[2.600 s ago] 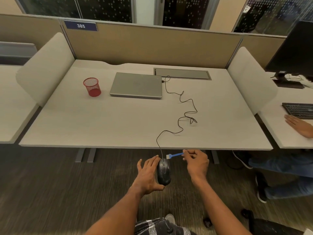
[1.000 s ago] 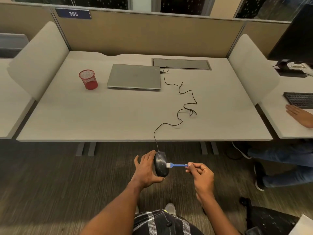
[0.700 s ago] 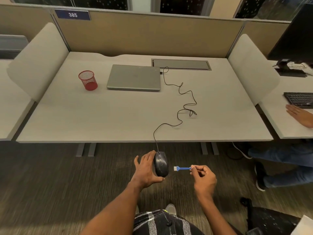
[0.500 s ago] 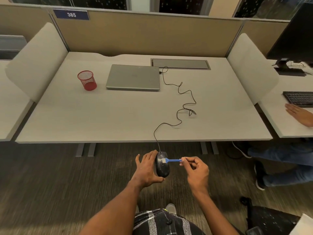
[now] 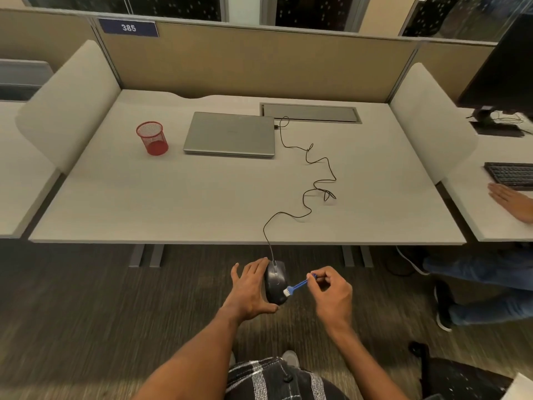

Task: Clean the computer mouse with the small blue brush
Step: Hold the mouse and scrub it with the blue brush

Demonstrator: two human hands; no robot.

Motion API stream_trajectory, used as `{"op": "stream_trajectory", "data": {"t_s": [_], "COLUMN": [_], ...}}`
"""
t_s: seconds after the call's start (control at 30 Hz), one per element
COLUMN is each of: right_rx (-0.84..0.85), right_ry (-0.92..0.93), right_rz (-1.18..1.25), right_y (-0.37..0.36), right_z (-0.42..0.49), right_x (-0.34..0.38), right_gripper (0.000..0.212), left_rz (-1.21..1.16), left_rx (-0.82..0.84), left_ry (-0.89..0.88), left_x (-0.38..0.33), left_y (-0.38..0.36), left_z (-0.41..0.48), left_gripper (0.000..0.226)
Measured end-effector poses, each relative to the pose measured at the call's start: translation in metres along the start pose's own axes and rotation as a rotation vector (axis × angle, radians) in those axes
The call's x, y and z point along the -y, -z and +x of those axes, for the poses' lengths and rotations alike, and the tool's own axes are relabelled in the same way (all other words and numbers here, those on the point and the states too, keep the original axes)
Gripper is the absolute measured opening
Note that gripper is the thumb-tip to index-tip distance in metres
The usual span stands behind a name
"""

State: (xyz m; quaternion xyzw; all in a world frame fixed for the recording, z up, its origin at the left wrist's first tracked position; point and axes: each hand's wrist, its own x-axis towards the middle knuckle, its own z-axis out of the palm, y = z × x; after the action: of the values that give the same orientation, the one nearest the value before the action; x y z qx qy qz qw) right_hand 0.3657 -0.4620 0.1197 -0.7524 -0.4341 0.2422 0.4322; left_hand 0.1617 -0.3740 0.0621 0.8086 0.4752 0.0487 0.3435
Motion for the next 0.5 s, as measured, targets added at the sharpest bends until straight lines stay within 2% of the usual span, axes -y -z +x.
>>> {"op": "stream_trajectory", "data": {"t_s": [0.17,0.33,0.5], "right_rx": [-0.041,0.072,0.182], "right_ry": [0.051,0.117,0.142], "right_rz": [0.084,0.032,-0.054], "right_y": [-0.008,-0.015,-0.005], "right_z": [0.007,0.002,-0.003], "right_x": [0.016,0.011,0.004], "right_gripper": [0.019,0.009,0.014], "left_rz": [-0.006,0.017,0.015], "left_rx": [0.002,0.017,-0.002], "left_ry": [0.016,0.021,0.025], "left_x": [-0.004,-0.004,-0.001], "left_y": [0.0,-0.001,-0.001], "left_z": [0.003,0.006,0.004], "left_gripper": [0.125,0.127,0.125]}}
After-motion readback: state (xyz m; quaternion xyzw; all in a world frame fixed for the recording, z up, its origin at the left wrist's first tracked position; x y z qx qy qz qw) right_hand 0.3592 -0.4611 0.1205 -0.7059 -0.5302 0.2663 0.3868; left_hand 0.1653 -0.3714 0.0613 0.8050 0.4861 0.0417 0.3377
